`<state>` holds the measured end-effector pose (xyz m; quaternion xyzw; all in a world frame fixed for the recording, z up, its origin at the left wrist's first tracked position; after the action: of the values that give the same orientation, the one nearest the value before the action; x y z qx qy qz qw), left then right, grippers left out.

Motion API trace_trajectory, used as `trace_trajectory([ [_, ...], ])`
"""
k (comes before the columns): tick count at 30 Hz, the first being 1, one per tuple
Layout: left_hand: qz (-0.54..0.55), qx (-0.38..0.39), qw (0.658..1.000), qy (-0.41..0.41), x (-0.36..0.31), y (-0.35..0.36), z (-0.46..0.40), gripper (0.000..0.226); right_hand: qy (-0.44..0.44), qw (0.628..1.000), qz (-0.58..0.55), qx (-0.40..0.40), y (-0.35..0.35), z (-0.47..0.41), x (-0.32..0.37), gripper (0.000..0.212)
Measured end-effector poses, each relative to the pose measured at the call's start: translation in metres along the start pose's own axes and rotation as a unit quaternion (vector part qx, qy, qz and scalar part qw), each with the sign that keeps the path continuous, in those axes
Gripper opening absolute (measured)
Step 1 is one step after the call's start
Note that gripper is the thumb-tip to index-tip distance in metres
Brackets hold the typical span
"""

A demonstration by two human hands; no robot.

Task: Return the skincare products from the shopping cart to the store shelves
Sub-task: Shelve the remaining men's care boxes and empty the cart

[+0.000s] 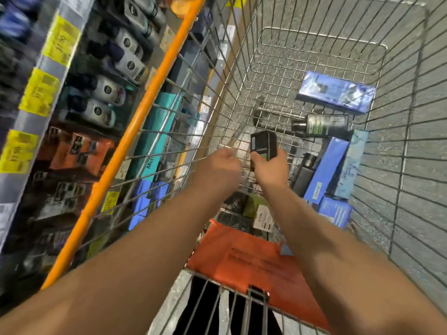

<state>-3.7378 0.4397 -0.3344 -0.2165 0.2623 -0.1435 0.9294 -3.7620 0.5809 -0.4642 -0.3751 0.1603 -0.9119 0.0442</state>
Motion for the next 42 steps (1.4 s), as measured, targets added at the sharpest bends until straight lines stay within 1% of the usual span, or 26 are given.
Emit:
trace_trajectory([
  [2,0.001,0.006,1.000,0.010,-0.006,-0.002,0.017,0.051,-0.001,0.998,-0.056,0.007,-0.013,0.019,0.006,0.030],
  [3,0.005,0.006,1.000,0.017,-0.008,-0.004,0.026,0.052,-0.004,0.997,-0.080,0.011,-0.019,0.030,0.012,0.030],
  [5,-0.011,-0.001,0.998,0.056,-0.019,-0.013,0.045,0.060,-0.012,0.994,-0.110,0.020,-0.029,0.049,0.026,0.036],
  [7,-0.043,-0.005,0.993,0.108,-0.030,-0.028,0.068,0.066,-0.019,0.985,-0.167,0.038,-0.038,0.073,0.041,0.062],
  [8,-0.047,-0.014,0.989,0.141,-0.038,-0.042,0.088,0.068,-0.030,0.979,-0.192,0.054,-0.046,0.095,0.061,0.072],
  [9,-0.057,-0.017,0.985,0.162,-0.040,-0.046,0.094,0.069,-0.018,0.975,-0.207,0.071,-0.045,0.105,0.063,0.077],
  [10,-0.068,-0.020,0.980,0.187,-0.042,-0.048,0.099,0.070,0.000,0.972,-0.220,0.089,-0.043,0.113,0.066,0.078],
  [13,-0.119,-0.041,0.957,0.262,-0.053,-0.072,0.133,0.072,0.041,0.943,-0.298,0.144,-0.048,0.151,0.086,0.060],
  [14,-0.138,-0.050,0.947,0.286,-0.057,-0.082,0.145,0.074,0.037,0.930,-0.328,0.161,-0.051,0.165,0.097,0.057],
  [15,-0.152,-0.053,0.938,0.307,-0.060,-0.091,0.154,0.077,0.030,0.919,-0.350,0.181,-0.054,0.178,0.105,0.058],
  [17,-0.149,-0.059,0.922,0.353,-0.065,-0.115,0.182,0.082,0.010,0.908,-0.362,0.209,-0.058,0.211,0.127,0.060],
  [20,-0.154,-0.048,0.893,0.421,-0.064,-0.141,0.217,0.084,-0.003,0.905,-0.347,0.247,-0.065,0.259,0.157,0.058],
  [23,-0.184,-0.035,0.869,0.459,-0.053,-0.166,0.246,0.080,-0.023,0.890,-0.342,0.302,-0.069,0.314,0.191,0.046],
  [26,-0.174,-0.051,0.850,0.494,-0.045,-0.197,0.270,0.070,-0.041,0.892,-0.301,0.334,-0.071,0.362,0.216,0.037],
  [29,-0.176,-0.079,0.826,0.529,-0.034,-0.227,0.293,0.065,-0.067,0.894,-0.268,0.353,-0.065,0.400,0.234,0.036],
  [31,-0.151,-0.091,0.827,0.534,-0.025,-0.246,0.306,0.064,-0.075,0.897,-0.258,0.352,-0.060,0.422,0.245,0.037],
  [35,-0.060,-0.112,0.834,0.536,-0.010,-0.285,0.337,0.069,-0.113,0.893,-0.209,0.383,-0.043,0.470,0.268,0.037],
  [37,-0.031,-0.114,0.835,0.537,-0.005,-0.302,0.352,0.066,-0.115,0.898,-0.198,0.376,-0.034,0.491,0.275,0.040],
  [39,-0.007,-0.113,0.844,0.524,0.003,-0.319,0.364,0.064,-0.112,0.903,-0.205,0.360,-0.026,0.509,0.280,0.041],
  [42,0.035,-0.115,0.853,0.507,0.016,-0.341,0.375,0.062,-0.114,0.906,-0.212,0.349,-0.012,0.534,0.285,0.050],
])
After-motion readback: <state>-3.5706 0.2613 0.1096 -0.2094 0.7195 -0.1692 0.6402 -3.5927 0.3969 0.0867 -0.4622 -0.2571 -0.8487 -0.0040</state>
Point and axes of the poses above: each hand's wrist, its own z-axis away from the middle knuckle, its own y-axis out of the palm, x = y × z, the point moved 6 cm from there along -z, towards the middle knuckle, and after that the axes turned 3 degrees about -y, right-handed, at the moved point
